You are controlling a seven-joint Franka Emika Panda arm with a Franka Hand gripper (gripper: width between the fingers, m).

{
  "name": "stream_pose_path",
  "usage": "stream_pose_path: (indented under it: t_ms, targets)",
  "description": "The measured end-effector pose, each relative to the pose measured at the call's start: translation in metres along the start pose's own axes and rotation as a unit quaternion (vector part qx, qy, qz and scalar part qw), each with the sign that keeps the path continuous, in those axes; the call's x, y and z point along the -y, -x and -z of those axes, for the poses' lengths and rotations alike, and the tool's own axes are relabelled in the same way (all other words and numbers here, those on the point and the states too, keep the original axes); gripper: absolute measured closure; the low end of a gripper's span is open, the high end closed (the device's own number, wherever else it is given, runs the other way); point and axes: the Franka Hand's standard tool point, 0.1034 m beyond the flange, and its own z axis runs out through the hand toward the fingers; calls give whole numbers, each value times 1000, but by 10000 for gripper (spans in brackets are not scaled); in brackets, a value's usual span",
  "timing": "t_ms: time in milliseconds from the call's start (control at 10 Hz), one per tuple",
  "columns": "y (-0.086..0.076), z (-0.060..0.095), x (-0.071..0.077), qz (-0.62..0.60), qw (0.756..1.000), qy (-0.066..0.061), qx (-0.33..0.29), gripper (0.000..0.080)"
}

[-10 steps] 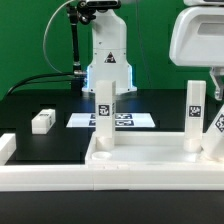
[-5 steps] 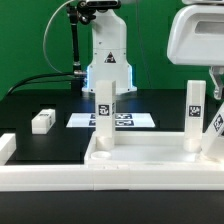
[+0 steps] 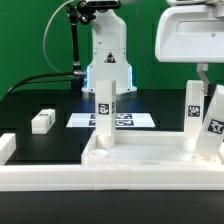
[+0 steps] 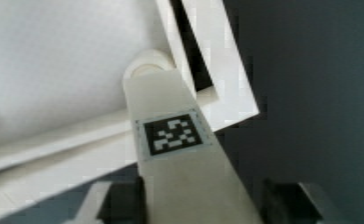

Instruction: Assemble desk

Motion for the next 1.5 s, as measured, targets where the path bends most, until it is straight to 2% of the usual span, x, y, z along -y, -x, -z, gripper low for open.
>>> stream_pose_path:
  t_ms: [200,400,700,800,900,1000,1100,1200,1300,1400,1500]
  targets:
    - [0,0,-2,-80,997,-17,-15,486]
    - [1,1,-1,-164,986,-36,0,486]
    - [2,1,0,-236,971,-36,4,486]
    - [3,1,1,-282,959,-37,7,486]
    - [8,-1,3,-353,934,-40,16,486]
    - [13,-2,8,-435,899,-48,25,486]
    - [17,-4,12,-502,862,-61,30,486]
    - [15,-4,14,-542,836,-76,34,487]
    - [15,-4,13,-548,832,-76,34,487]
    - [16,-4,14,-549,832,-76,34,412]
    - [16,-5,14,-537,839,-76,33,412]
